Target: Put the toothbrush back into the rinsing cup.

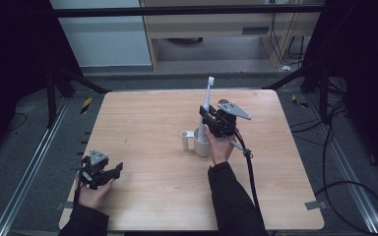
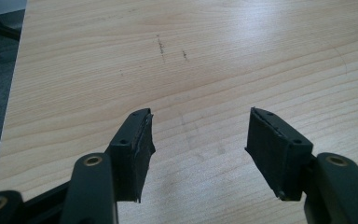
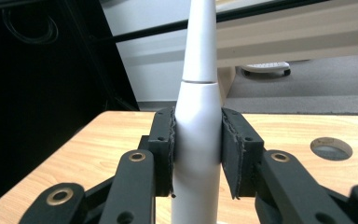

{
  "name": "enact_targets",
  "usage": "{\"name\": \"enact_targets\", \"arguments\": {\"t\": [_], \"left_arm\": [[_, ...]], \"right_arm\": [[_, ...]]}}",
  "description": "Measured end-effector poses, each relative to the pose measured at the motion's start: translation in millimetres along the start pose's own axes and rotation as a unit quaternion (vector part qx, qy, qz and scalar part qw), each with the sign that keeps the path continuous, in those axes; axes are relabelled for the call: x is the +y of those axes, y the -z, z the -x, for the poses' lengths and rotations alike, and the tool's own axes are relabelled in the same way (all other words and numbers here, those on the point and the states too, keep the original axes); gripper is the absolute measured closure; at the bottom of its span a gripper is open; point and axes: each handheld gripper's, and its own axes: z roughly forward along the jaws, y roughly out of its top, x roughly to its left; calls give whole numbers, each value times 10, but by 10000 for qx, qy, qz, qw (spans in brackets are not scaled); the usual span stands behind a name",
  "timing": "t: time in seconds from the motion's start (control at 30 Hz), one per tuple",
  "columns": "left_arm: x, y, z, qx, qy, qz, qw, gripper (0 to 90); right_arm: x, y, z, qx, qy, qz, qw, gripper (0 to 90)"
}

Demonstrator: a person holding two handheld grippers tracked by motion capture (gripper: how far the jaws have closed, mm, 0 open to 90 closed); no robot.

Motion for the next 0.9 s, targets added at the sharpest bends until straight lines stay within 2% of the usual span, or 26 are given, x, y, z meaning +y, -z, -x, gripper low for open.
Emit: {"name": "enact_targets", "arguments": {"t": [0.37, 0.63, 0.7, 0.9], "left_arm": [[1, -1, 2, 3, -2, -1, 10000, 397], [2, -1, 5, 2, -9, -2, 10000, 397], [1, -3, 6, 3, -11, -4, 10000, 397], [1, -3, 7, 1, -13, -3, 10000, 397]], "right_arm": [[-138, -59, 44, -130, 41, -475, 9988, 673], [-181, -90, 39, -164, 130, -813, 9965, 672], [-203, -104, 37, -176, 177, -963, 9950, 672], [-240, -117, 41, -213, 212, -1102, 9935, 672]]}}
